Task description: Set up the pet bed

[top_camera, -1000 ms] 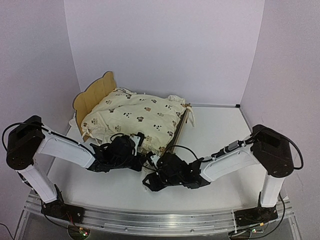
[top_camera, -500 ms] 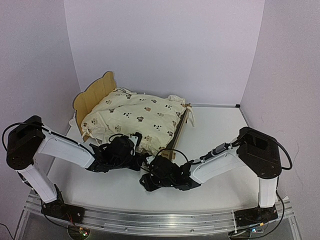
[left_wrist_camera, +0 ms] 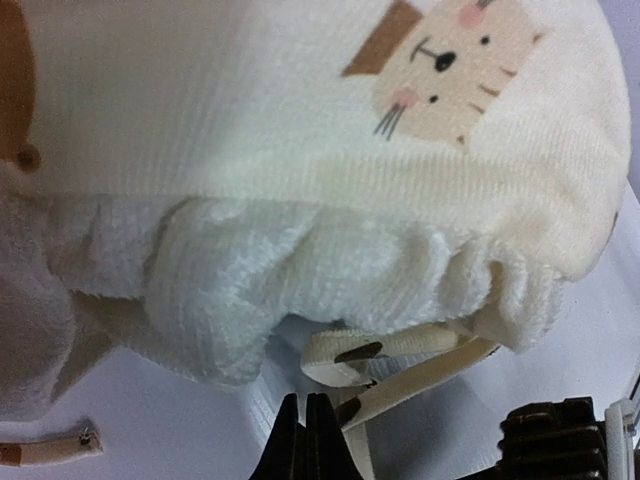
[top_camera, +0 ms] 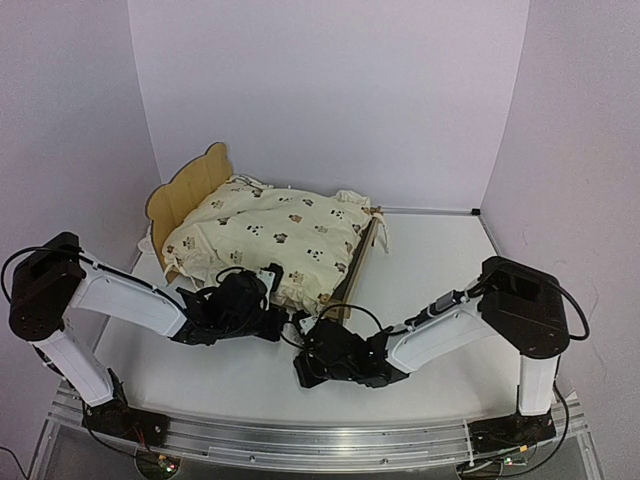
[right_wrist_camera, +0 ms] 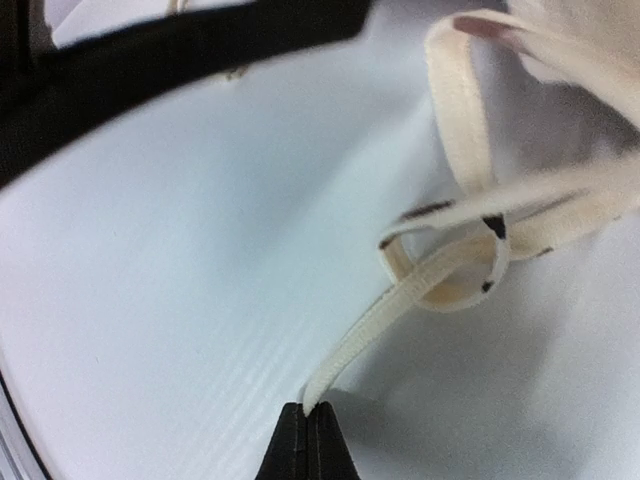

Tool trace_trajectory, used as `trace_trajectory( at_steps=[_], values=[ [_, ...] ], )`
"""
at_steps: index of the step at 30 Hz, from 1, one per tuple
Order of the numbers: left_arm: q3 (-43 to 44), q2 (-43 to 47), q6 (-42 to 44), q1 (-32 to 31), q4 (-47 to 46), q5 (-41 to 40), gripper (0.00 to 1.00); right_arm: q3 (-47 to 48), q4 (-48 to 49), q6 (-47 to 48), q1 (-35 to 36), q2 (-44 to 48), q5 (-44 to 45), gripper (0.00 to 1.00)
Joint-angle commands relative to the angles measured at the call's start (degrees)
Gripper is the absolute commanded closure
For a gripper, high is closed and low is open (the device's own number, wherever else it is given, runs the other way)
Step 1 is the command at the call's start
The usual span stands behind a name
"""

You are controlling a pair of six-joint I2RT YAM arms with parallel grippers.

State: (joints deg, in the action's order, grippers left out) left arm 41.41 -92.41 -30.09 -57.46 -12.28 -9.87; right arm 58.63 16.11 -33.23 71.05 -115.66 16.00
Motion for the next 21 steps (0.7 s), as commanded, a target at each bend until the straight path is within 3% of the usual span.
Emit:
trace_trajectory(
  at_steps=[1, 6, 10, 15, 21],
  values=[
    [0.2, 3.6, -0.5, -0.4, 1.2, -3.7, 1.00, -5.5, -4.9, 0.4, -0.2, 7.2, 1.3, 1.00],
    [0.0, 4.7, -0.6, -0.3, 2.5, -6.0, 1.00, -9.1, -6.9, 0.2, -2.2, 10.9, 1.0, 1.00],
    [-0.6, 4.5, 0.5, -0.3, 0.2, -1.9, 1.00, -9.4, -6.9, 0.1, -3.1, 10.6, 0.0, 1.00],
    [-1.6, 2.2, 4.3, -0.3, -3.0, 4.6, 0.75, -8.0, -7.0, 0.2, -3.5, 9.0, -1.6, 1.00],
    [0.1, -1.9, 6.9, 0.0, -4.1, 9.4, 0.62, -7.6, -7.3, 0.3, -3.7, 8.4, -2.6, 1.00]
  ],
)
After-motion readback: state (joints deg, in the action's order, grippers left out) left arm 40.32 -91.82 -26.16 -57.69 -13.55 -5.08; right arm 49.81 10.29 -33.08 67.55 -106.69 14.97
